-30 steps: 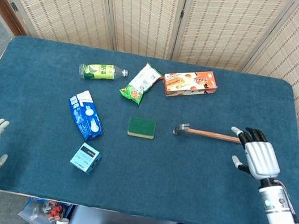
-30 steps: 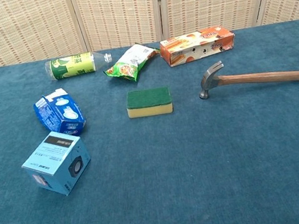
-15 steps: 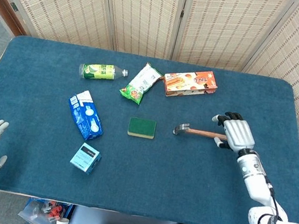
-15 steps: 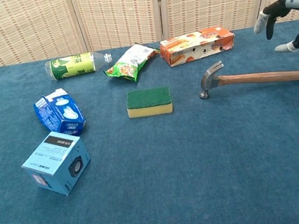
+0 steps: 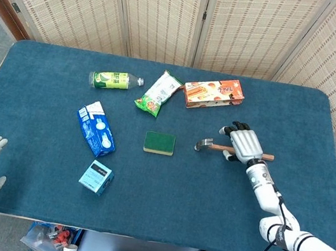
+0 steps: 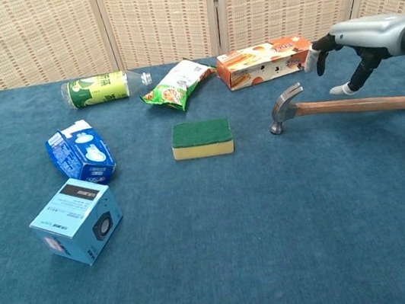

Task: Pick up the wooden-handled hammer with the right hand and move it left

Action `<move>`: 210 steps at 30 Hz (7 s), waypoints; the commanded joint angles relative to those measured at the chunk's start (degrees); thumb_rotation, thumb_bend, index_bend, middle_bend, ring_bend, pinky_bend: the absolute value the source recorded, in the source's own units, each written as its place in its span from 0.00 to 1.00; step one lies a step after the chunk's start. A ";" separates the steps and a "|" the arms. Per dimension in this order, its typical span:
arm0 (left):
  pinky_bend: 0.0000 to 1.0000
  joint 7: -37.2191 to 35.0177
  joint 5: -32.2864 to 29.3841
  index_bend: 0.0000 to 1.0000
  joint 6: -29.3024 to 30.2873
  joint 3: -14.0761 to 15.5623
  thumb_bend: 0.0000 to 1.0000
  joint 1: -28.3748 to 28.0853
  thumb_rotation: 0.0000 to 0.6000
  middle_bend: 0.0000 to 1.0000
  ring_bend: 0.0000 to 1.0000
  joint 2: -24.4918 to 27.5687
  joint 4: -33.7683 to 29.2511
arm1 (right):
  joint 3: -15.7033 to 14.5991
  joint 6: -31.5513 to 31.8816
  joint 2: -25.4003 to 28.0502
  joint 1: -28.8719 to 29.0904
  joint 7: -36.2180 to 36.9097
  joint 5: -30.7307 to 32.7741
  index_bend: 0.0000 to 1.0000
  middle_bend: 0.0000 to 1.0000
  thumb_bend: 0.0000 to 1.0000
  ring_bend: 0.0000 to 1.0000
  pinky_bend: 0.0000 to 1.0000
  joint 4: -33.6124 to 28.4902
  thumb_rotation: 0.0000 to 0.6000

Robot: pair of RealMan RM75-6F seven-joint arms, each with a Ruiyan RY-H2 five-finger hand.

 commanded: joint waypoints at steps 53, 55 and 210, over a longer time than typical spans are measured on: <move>0.00 -1.50 -1.28 0.00 -0.93 -0.06 0.31 0.83 1.00 0.00 0.00 -1.41 2.31 | -3.09 -8.93 -9.58 4.65 6.67 0.76 0.37 0.44 0.47 0.14 0.11 14.85 1.00; 0.00 -1.53 -1.37 0.00 -1.02 -0.07 0.31 0.82 1.00 0.00 0.00 -1.41 2.34 | -3.16 -8.98 -9.64 4.65 6.90 0.62 0.37 0.45 0.48 0.14 0.11 15.08 1.00; 0.00 0.76 -1.17 0.00 -1.98 0.79 0.31 0.89 1.00 0.00 0.00 -0.42 -0.71 | 0.66 -0.15 -10.69 2.99 21.21 0.78 0.66 0.69 0.69 0.57 0.51 11.57 1.00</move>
